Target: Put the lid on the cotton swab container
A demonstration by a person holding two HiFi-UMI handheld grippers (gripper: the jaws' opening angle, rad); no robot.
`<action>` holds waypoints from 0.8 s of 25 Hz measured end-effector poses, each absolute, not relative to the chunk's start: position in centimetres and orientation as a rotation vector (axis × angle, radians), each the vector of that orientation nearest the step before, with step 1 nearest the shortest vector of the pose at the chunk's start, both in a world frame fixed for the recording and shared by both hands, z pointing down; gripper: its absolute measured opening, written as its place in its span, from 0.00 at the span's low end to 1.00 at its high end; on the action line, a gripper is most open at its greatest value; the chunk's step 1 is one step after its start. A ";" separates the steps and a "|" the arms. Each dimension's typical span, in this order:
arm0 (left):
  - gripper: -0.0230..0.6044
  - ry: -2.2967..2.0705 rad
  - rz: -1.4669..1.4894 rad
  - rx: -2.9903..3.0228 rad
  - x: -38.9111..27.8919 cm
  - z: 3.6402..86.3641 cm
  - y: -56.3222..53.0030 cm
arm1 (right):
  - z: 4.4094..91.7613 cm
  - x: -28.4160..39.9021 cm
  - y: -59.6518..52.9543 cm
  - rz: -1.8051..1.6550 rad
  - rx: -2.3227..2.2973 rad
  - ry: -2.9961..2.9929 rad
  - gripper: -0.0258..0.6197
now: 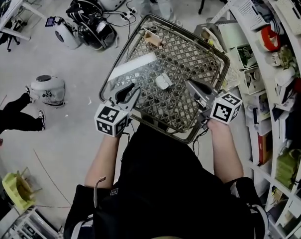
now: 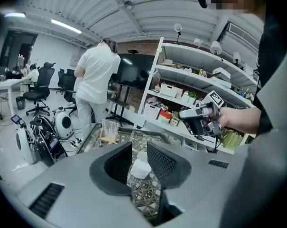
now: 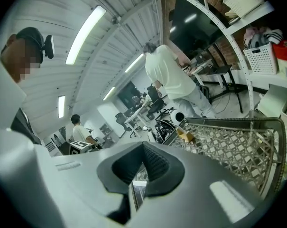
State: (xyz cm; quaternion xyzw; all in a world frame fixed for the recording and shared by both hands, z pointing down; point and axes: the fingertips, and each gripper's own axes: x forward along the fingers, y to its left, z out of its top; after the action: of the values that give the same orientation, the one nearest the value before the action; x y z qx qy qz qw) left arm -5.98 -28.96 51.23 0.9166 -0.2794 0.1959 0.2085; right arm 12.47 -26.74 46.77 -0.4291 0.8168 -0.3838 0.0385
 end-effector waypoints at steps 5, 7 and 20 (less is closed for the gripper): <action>0.20 -0.698 0.614 2.516 -4.9 55.0 -29.3 | 48.9 13.5 -28.2 -1.237 -1.425 2.447 0.06; 0.21 -0.664 0.644 2.503 -4.5 56.6 -28.9 | 49.7 13.9 -28.5 -1.264 -1.466 2.419 0.06; 0.32 -0.527 0.759 2.501 -1.7 63.5 -30.3 | 55.1 12.9 -29.0 -1.357 -1.520 2.411 0.06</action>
State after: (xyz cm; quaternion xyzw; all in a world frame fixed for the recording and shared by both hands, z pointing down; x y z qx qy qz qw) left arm -1.71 -30.27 63.48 0.9116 -0.1921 0.2768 0.2354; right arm 12.87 -29.00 55.12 -0.4815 0.7637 -0.4300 -0.0075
